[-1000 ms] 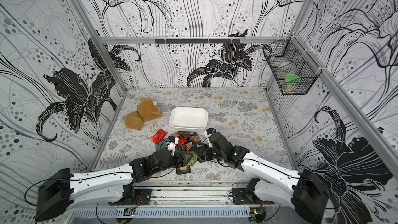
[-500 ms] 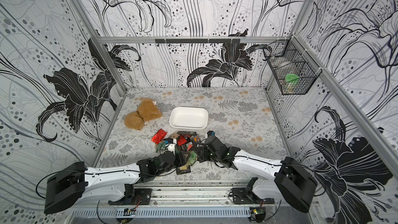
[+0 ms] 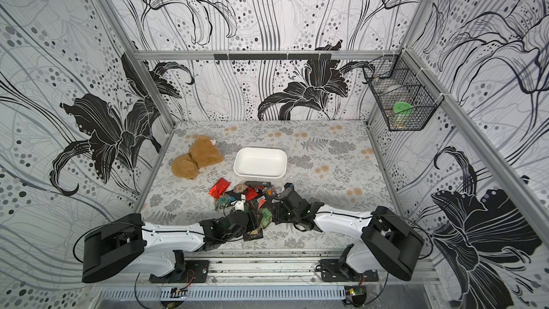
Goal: Put the tea bags into the storage box
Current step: Pick up the tea bag from the center of the board.
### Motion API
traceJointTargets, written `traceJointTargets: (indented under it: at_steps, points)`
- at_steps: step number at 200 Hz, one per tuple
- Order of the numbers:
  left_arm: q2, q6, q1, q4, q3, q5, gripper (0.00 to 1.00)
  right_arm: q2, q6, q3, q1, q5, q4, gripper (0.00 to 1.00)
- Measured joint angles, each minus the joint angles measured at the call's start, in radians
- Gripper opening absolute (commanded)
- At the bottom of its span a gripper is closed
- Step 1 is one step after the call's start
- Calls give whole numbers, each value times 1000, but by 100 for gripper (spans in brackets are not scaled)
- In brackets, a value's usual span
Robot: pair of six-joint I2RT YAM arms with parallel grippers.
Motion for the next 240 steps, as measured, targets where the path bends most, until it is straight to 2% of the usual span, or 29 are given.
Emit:
traceJointTargets:
  at_steps: [29, 155, 216, 240]
  points:
    - [36, -15, 0, 14, 1, -8, 42, 11, 20, 0, 0, -7, 26, 38]
    - [119, -29, 0, 69, 45, -34, 41, 23, 60, -37, 1, -49, 144, 39]
    - [129, -28, 0, 68, 55, -38, 41, 18, 63, -39, 1, -47, 177, 25]
    - [129, -22, 0, 67, 56, -38, 41, 16, 54, -39, 1, -45, 176, 15]
